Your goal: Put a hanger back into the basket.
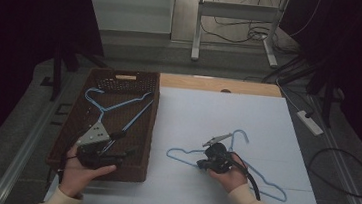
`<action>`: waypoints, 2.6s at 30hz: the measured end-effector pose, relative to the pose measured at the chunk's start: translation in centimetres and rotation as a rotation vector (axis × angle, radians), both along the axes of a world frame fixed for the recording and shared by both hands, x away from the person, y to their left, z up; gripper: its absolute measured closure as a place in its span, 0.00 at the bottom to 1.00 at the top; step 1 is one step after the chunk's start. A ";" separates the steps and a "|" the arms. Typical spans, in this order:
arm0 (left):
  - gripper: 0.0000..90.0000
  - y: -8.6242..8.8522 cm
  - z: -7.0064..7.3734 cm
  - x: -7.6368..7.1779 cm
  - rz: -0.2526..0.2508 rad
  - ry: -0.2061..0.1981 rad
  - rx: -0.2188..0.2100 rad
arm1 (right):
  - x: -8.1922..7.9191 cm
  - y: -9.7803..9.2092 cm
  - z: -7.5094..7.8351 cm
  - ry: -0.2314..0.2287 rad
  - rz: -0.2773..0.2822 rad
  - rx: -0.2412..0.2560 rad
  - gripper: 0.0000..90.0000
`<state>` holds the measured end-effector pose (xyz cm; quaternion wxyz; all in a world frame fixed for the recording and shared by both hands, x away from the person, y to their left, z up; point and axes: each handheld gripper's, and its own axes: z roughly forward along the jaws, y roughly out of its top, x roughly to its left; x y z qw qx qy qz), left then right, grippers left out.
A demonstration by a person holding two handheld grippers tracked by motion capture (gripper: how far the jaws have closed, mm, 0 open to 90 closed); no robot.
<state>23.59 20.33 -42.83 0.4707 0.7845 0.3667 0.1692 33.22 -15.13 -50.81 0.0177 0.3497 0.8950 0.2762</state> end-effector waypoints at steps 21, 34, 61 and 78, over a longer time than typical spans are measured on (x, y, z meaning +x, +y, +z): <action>0.38 0.1 0.1 -0.1 0.000 -0.003 -0.003 | -0.6 -1.2 -0.4 0.039 -0.005 0.024 1.00; 0.38 0.1 0.0 0.0 0.002 0.002 -0.001 | -3.0 -4.6 -0.4 0.118 0.033 0.053 1.00; 0.38 0.0 0.0 0.0 -0.001 0.003 -0.003 | -0.8 -14.7 0.7 -0.078 -0.277 -0.096 1.00; 0.38 0.0 -0.3 0.2 0.001 0.010 0.000 | 5.0 -13.5 0.6 -0.100 -0.277 -0.093 1.00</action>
